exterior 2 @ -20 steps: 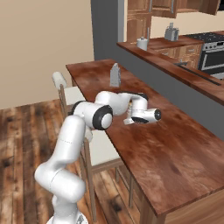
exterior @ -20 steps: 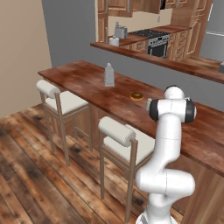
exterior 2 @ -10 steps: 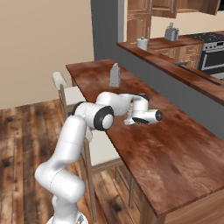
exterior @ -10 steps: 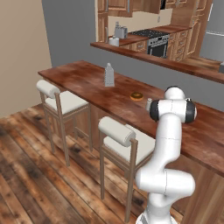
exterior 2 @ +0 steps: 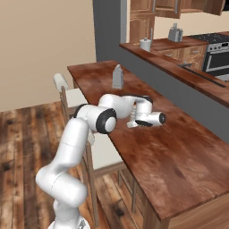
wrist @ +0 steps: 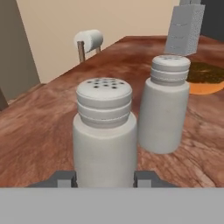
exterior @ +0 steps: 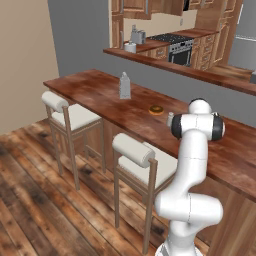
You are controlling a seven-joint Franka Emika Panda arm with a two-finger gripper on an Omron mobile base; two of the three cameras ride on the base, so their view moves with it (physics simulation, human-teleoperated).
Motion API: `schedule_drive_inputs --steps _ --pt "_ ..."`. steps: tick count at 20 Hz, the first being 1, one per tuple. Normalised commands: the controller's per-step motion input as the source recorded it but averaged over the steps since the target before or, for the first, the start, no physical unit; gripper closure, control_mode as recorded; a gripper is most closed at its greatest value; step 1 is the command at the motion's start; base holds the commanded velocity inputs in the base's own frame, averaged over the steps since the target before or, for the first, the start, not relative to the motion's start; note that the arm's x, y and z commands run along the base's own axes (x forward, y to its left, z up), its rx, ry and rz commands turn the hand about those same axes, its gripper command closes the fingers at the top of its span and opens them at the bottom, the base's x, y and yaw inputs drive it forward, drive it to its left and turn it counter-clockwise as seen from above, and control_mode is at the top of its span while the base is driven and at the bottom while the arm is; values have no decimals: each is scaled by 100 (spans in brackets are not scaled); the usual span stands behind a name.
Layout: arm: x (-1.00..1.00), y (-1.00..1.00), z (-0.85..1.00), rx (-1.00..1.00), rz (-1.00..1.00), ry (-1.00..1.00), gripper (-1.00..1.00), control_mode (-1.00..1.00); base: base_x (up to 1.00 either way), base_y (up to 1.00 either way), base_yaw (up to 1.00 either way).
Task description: Move the shaker and shaker from the cabinet to the dining counter.
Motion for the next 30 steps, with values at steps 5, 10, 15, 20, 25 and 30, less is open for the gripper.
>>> schedule_drive_inputs --steps 5,10,15,20,25,30 --pt "0 0 -9 0 0 -2 -100 -100 0 0 0" --pt "0 0 -15 0 0 -4 -100 -100 0 0 0" --pt "0 -6 -9 0 0 0 -100 -100 0 0 0" --pt "0 -10 -5 0 0 0 -100 -100 0 0 0" --pt "0 -23 2 0 0 0 -100 -100 0 0 0" --pt "-20 -16 15 0 -3 0 -100 -100 0 0 0"
